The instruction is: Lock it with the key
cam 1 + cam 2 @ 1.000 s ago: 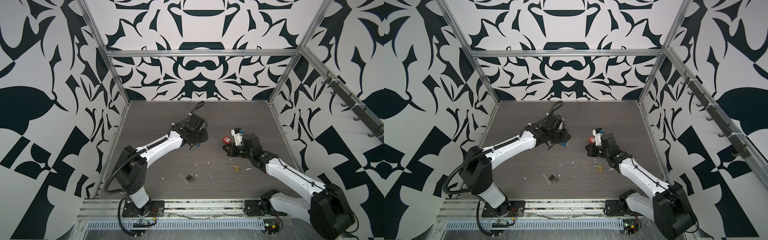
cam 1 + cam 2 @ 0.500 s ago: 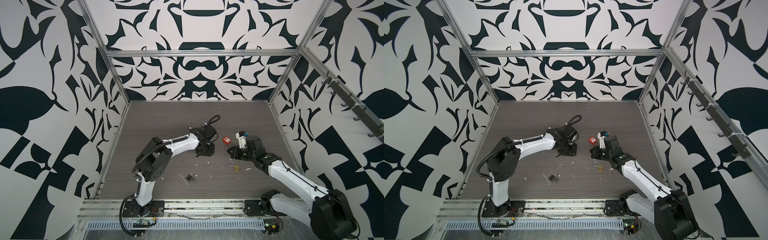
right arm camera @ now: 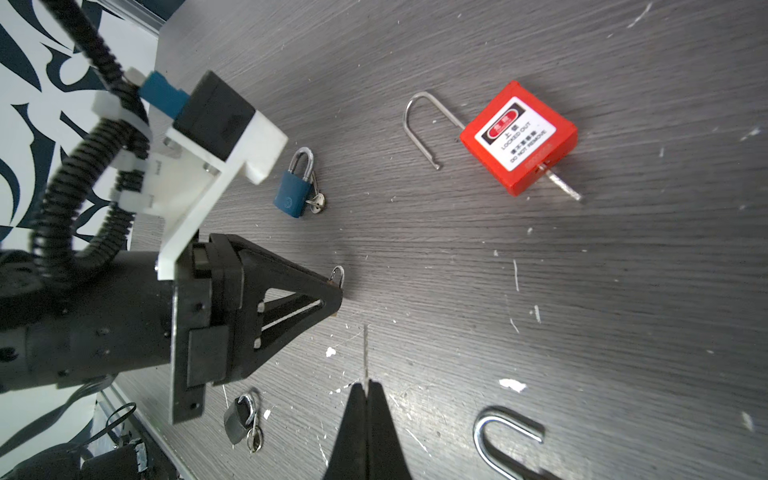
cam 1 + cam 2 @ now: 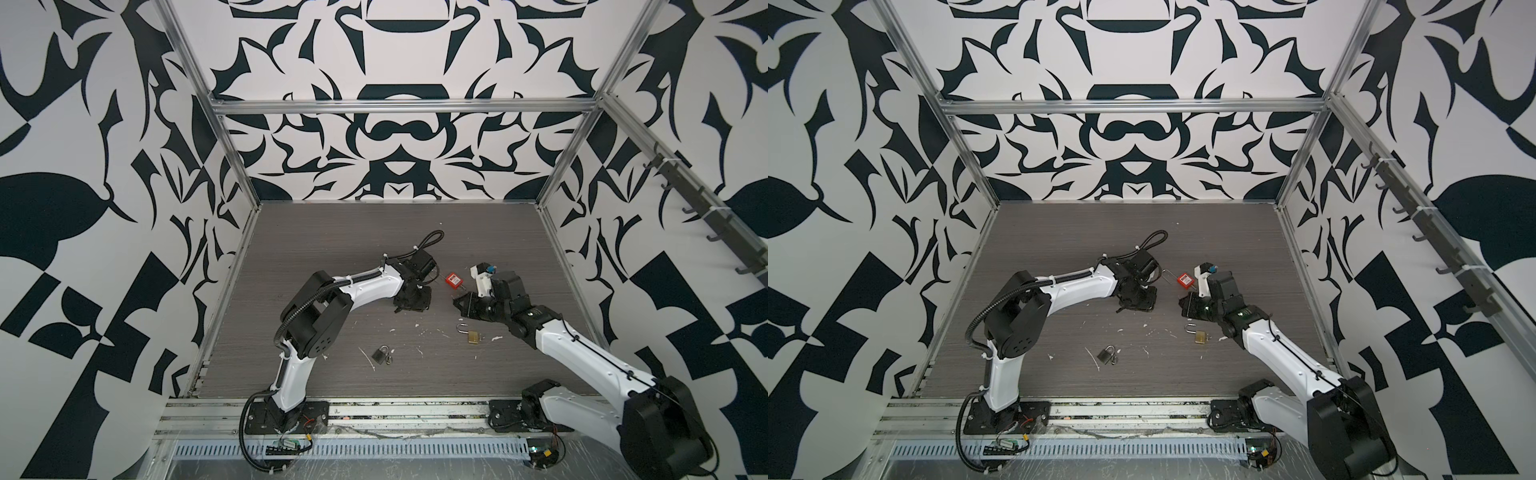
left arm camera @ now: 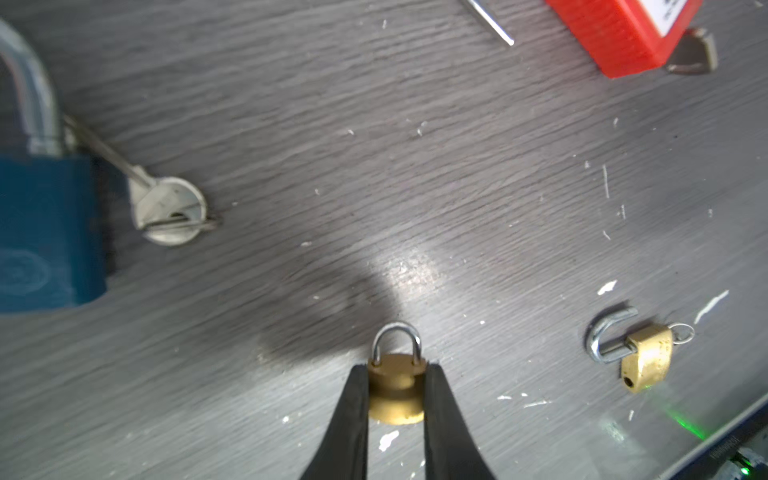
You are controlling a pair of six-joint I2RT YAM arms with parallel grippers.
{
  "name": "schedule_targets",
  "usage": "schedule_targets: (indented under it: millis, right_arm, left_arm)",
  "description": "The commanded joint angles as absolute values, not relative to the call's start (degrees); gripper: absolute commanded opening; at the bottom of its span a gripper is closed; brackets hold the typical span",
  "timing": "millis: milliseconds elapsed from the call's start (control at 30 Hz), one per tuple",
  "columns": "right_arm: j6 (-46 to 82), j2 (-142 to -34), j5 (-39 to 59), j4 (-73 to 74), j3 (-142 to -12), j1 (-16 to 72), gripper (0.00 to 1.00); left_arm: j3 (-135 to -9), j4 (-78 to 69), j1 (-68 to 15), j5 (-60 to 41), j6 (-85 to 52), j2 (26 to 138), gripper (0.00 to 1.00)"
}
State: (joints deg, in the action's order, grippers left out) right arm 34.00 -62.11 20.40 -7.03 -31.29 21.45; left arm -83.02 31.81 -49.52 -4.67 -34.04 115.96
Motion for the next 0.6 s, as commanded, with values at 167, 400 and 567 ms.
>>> schedule_targets:
  millis: [167,400,567]
  right_arm:
    - [34.62,-63.02,21.97,-4.94,-31.20,21.34,0.00]
    - [34.99,-63.02,22.67,-4.49,-30.60,21.32,0.00]
    - [35.11,-63.43,23.26,-4.62,-30.50,21.33,0.00]
  left_arm:
    - [-83.67,32.57,-49.32,-2.08,-32.79,117.55,0.26]
    - [-83.54,31.64,-49.31,-1.03,-32.34,117.25,0.35]
    - [-83.85,32.12,-48.93,-0.46,-32.34,116.88,0.39]
